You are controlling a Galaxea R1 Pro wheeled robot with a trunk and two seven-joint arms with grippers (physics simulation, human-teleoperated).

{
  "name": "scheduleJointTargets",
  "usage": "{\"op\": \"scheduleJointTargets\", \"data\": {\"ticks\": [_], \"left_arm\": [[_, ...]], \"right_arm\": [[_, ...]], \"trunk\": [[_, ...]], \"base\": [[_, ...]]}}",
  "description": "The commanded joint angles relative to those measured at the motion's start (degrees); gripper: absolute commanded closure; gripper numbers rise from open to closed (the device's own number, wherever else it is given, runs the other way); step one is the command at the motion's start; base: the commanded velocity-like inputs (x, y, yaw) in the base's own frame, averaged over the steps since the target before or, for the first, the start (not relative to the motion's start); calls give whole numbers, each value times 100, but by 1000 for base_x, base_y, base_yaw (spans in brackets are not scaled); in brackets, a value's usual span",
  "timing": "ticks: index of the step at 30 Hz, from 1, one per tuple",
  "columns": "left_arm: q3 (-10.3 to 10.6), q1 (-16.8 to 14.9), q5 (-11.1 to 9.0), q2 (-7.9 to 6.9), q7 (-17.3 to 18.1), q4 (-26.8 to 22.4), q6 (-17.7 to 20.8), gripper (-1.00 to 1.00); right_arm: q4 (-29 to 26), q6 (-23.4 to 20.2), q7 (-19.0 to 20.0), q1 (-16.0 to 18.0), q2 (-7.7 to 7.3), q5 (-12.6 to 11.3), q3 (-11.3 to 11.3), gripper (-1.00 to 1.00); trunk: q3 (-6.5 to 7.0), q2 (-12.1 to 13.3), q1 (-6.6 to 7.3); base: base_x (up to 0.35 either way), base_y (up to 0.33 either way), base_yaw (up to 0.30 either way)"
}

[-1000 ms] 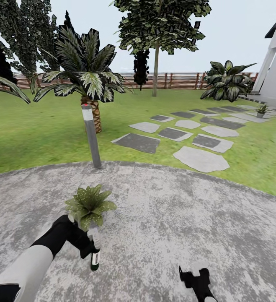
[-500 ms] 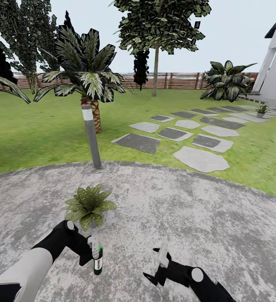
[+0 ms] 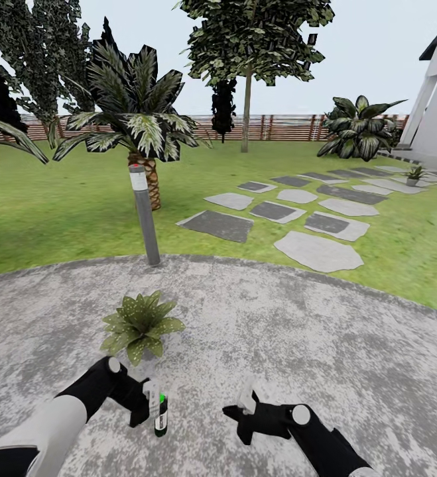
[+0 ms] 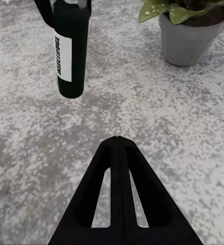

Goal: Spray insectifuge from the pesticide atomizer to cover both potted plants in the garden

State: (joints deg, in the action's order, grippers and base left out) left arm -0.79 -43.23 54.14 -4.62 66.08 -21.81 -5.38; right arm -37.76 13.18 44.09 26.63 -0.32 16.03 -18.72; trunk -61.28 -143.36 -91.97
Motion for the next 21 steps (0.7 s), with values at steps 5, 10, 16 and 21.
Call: {"op": "scheduleJointTargets", "data": {"ticks": [5, 10, 16, 21], "left_arm": [[3, -2, 196, 81, -39, 1, -159, 100], [21, -2, 347, 222, -125, 0, -165, 100], [133, -2, 352, 455, -139, -7, -165, 100], [140, -2, 348, 606, -136, -8, -179, 100]], "right_arm": [[-4, -27, -4, 108, 186, 58, -9, 100], [-3, -94, 19, 141, 282, 56, -9, 100], [-3, -96, 21, 142, 392, 57, -9, 100], [8, -89, 15, 143, 409, 58, -12, 100]], "trunk": [[-5, -2, 1], [-5, -2, 1], [-5, -2, 1], [-5, -2, 1]], "base": [[0, 0, 0], [0, 0, 0], [0, 0, 0], [0, 0, 0]]}}
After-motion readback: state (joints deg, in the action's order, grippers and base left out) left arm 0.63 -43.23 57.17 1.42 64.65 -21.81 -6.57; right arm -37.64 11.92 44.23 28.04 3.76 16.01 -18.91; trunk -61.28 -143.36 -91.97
